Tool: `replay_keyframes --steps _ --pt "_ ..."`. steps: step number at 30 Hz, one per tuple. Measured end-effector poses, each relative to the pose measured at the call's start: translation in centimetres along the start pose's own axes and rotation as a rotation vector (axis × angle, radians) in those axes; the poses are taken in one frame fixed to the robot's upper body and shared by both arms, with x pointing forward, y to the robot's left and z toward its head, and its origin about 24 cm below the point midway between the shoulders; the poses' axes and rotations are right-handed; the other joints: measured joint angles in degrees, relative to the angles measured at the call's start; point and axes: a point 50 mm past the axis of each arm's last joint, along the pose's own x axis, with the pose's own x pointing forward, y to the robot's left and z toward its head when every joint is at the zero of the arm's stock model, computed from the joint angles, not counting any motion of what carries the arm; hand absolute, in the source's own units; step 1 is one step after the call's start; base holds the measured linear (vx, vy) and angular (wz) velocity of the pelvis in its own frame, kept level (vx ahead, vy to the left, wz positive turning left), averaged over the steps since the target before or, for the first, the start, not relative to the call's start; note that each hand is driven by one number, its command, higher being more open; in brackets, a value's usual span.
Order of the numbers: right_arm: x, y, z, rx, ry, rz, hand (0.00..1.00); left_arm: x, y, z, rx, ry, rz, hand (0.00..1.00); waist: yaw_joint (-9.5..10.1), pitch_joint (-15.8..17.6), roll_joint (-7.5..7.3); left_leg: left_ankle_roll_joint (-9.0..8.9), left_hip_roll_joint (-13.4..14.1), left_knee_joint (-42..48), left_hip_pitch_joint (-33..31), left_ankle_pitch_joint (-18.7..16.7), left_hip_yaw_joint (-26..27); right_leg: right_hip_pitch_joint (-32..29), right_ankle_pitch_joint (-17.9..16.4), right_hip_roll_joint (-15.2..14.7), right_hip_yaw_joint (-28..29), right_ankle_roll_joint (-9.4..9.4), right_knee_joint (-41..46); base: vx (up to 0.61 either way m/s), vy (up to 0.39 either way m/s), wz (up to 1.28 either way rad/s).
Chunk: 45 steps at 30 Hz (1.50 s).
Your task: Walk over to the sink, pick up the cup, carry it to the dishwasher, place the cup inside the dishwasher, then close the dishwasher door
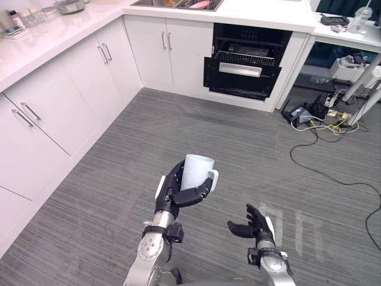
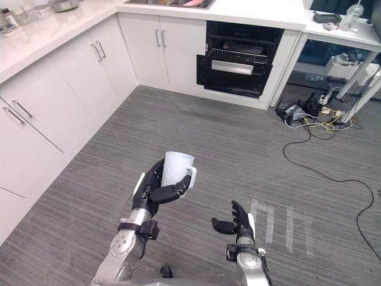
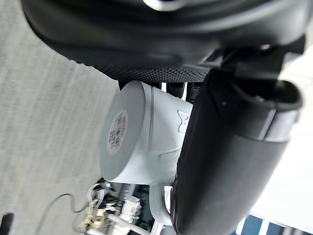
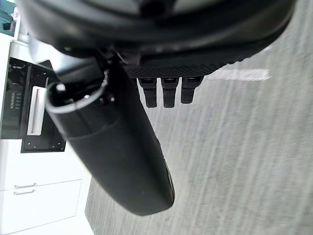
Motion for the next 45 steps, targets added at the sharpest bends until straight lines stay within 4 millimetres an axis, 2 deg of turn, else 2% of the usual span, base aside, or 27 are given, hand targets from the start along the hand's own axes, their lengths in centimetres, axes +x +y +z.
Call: replay_keyframes --steps 2,4,5,8,10,11,14,16,18,21,24,25,26,27,28,30,31,32,33,34,35,38,41,42,43,44,45 --pt "0.0 0.7 0.4 0.020 -0.016 0.015 0.90 0.0 0.4 0.6 0.019 -0.023 0.000 0.30 -0.77 1.3 -1.56 1.27 -2.1 -2.0 3.6 -0.8 -1.5 -6.9 1.6 -1.6 5.2 -0.43 15.9 0.38 0.217 0.39" --pt "-0.3 1.2 0.5 0.031 -0.022 0.024 0.90 -0.1 0.9 0.6 0.036 -0.020 0.013 0.30 -1.44 1.6 -1.24 1.47 -2.0 -4.1 6.1 -0.9 -3.6 -9.3 -0.8 1.6 7.7 -2.58 19.6 0.35 0.075 0.50" --pt "-0.2 1.4 1.1 0.035 -0.047 0.029 0.90 -0.1 1.1 0.7 0.039 -0.025 0.030 0.30 -1.33 2.0 -0.62 1.46 -1.7 -7.1 9.0 -0.9 -4.4 -11.9 -2.2 5.0 8.7 -4.40 17.9 0.34 0.030 0.38" --pt "-0.1 1.4 2.6 0.046 -0.110 0.031 0.90 0.1 1.0 0.9 0.042 -0.032 0.029 0.30 -1.91 2.5 0.22 1.45 -0.9 -10.7 12.7 -0.9 -6.4 -17.4 -2.5 9.5 8.1 -5.13 10.0 0.46 -0.054 0.38" --pt "-0.1 1.3 3.4 0.047 -0.145 0.027 0.90 0.2 0.9 1.0 0.041 -0.038 0.021 0.30 -3.03 2.3 0.09 0.32 -0.7 -11.1 13.8 -1.6 -7.5 -19.0 3.0 10.9 8.2 -5.55 -2.6 0.40 -0.075 0.75" --pt "-0.1 0.9 3.6 0.024 -0.161 0.026 0.90 0.2 0.6 0.6 0.033 -0.028 0.016 0.30 -3.23 2.2 1.41 -2.19 0.3 -10.5 15.6 -3.9 -7.7 -18.0 11.4 11.7 7.0 -8.29 -3.0 0.48 -0.081 0.54" --pt "-0.1 0.8 4.2 0.013 -0.187 0.032 0.90 0.5 0.2 0.1 0.017 -0.014 0.014 0.30 -2.75 2.5 2.63 -2.72 3.2 -1.0 13.1 -3.8 -7.8 -14.0 8.5 13.0 4.7 -9.73 -4.4 0.47 -0.142 0.33" --pt "-1.4 1.4 4.3 0.027 -0.215 0.050 0.90 0.1 0.1 -0.1 -0.002 -0.003 0.026 0.30 -1.86 3.3 2.50 -3.86 7.7 24.2 5.5 2.4 -7.0 -4.7 7.3 14.3 3.9 -10.93 -9.0 0.45 -0.152 0.20" --pt "-2.2 1.7 5.3 0.045 -0.271 0.061 0.90 -0.2 -0.2 0.3 -0.026 -0.022 0.031 0.30 -0.74 3.4 2.42 -3.17 11.0 36.2 -0.5 1.4 -4.4 1.0 6.9 14.9 5.0 -11.26 -13.1 0.38 -0.076 -0.22" --pt "-2.1 2.1 6.8 0.065 -0.334 0.068 0.90 -0.3 -0.6 0.9 -0.050 -0.059 0.027 0.30 1.31 3.3 2.35 -2.37 12.8 35.2 -8.6 -2.0 -2.6 5.0 4.9 14.7 7.4 -10.97 -16.1 0.31 0.030 -0.35" --pt "-1.1 2.4 6.8 0.049 -0.315 0.075 0.90 -0.4 -0.5 0.7 -0.057 -0.051 0.040 0.30 2.16 3.1 2.08 -3.12 7.9 17.0 -12.7 -2.3 -6.0 8.2 2.6 12.3 9.9 -8.75 -17.2 0.35 0.198 -0.34" --pt "-0.6 2.1 6.5 0.031 -0.293 0.068 0.90 -0.4 -0.4 0.6 -0.056 -0.049 0.042 0.30 2.19 3.0 2.28 -3.68 5.1 5.9 -13.9 1.2 -7.5 9.2 1.4 10.8 11.0 -6.72 -17.7 0.48 0.311 -0.39" --pt "-0.3 1.9 5.8 0.020 -0.259 0.060 0.90 -0.5 -0.3 0.6 -0.054 -0.047 0.048 0.30 2.87 2.8 2.09 -3.32 3.7 2.7 -13.4 9.2 -7.6 10.2 0.4 9.7 12.3 -4.76 -17.7 0.41 0.270 -0.40" --pt "-0.3 1.9 5.6 0.017 -0.251 0.060 0.90 -0.5 -0.2 0.6 -0.055 -0.046 0.051 0.30 3.08 2.6 2.34 -2.45 3.6 2.4 -12.9 11.3 -7.5 10.6 0.0 9.5 12.7 -4.17 -17.8 0.51 0.291 -0.33" --pt "-0.1 2.0 5.1 0.014 -0.218 0.059 0.90 -0.4 0.1 0.7 -0.046 -0.049 0.059 0.30 3.08 2.2 0.60 -0.25 2.1 4.7 -13.1 10.1 -6.1 11.2 -0.8 7.3 13.4 -3.20 -18.0 0.52 0.300 -0.15" --pt "0.0 2.0 4.8 0.012 -0.206 0.059 0.90 -0.2 0.6 1.0 -0.038 -0.060 0.078 0.30 2.76 2.1 -0.05 1.10 0.9 8.2 -13.8 5.6 -5.4 10.7 -0.8 5.7 14.1 -2.96 -15.5 0.54 0.328 -0.09" --pt "0.0 2.1 4.6 0.016 -0.196 0.059 0.90 -0.3 0.9 0.9 -0.024 -0.055 0.083 0.30 2.72 2.1 -0.29 1.88 0.0 8.3 -12.0 3.5 -4.4 8.6 -0.6 4.9 15.0 -2.20 -8.6 0.45 0.276 -0.15" --pt "0.1 2.3 4.5 0.019 -0.185 0.065 0.90 -0.5 1.2 0.8 -0.007 -0.043 0.082 0.30 2.45 2.3 -0.65 2.63 -1.3 6.6 -8.6 2.3 -3.7 5.0 1.1 3.5 16.1 1.99 2.2 0.45 0.260 -0.11" --pt "0.1 2.4 4.3 0.022 -0.178 0.069 0.90 -0.6 1.4 0.7 0.007 -0.032 0.081 0.30 1.92 2.3 -0.77 3.08 -2.3 5.0 -5.6 1.7 -3.8 2.1 2.2 3.0 16.9 4.54 10.7 0.36 0.178 -0.01" --pt "0.1 2.6 4.3 0.024 -0.174 0.072 0.90 -0.7 1.5 0.6 0.015 -0.027 0.079 0.30 1.69 2.3 -0.78 3.42 -2.7 3.8 -3.5 1.4 -3.8 0.4 2.0 3.0 17.0 4.17 16.0 0.41 0.140 0.01" --pt "0.0 3.0 4.2 0.034 -0.170 0.081 0.90 -0.7 1.6 0.6 0.022 -0.026 0.080 0.30 1.49 2.3 -0.69 3.62 -2.9 0.7 1.4 0.4 -3.9 -4.3 0.6 3.9 16.0 1.32 24.9 0.39 0.106 -0.02" --pt "-0.1 3.7 4.7 0.034 -0.193 0.100 0.90 -0.7 1.3 0.8 0.023 -0.036 0.069 0.30 0.69 2.2 -0.82 3.18 -2.3 -2.8 6.7 -0.9 -4.3 -11.3 -1.4 5.8 12.2 -2.14 25.0 0.33 0.027 0.00" --pt "-0.3 4.0 5.1 0.048 -0.209 0.106 0.90 -0.7 0.8 0.7 0.028 -0.029 0.043 0.30 -0.21 1.6 -0.73 1.53 -1.1 -5.3 11.2 -3.4 -4.7 -16.8 -1.0 8.9 8.7 -3.92 7.7 0.41 -0.051 0.07" --pt "-0.2 3.9 5.2 0.046 -0.212 0.104 0.90 -0.5 0.5 0.7 0.030 -0.033 0.027 0.30 -0.54 1.1 -1.49 0.61 -1.5 -5.9 12.3 -4.5 -5.3 -17.3 4.3 9.6 8.3 -5.69 -2.7 0.45 -0.093 0.44" --pt "-0.2 3.6 5.0 0.035 -0.206 0.097 0.90 -0.4 0.4 0.5 0.029 -0.026 0.021 0.30 -1.41 1.1 -1.37 -0.15 -1.2 -5.7 13.3 -5.6 -6.8 -16.3 10.4 9.9 8.4 -7.54 -3.5 0.60 -0.101 0.37" --pt "0.0 3.2 4.7 0.015 -0.191 0.091 0.90 -0.4 -0.1 0.0 0.012 -0.005 0.019 0.30 -1.02 0.5 0.81 -1.22 0.6 -5.7 14.8 -6.0 -7.2 -15.1 8.9 11.1 7.3 -8.33 -2.5 0.54 -0.085 0.27" --pt "0.0 3.0 4.6 0.013 -0.189 0.086 0.90 -0.4 -0.2 -0.1 0.009 -0.002 0.017 0.30 -1.09 0.5 1.14 -2.10 1.0 -5.1 14.9 -5.5 -7.3 -14.6 8.1 11.3 6.7 -8.80 -2.4 0.55 -0.092 0.18"
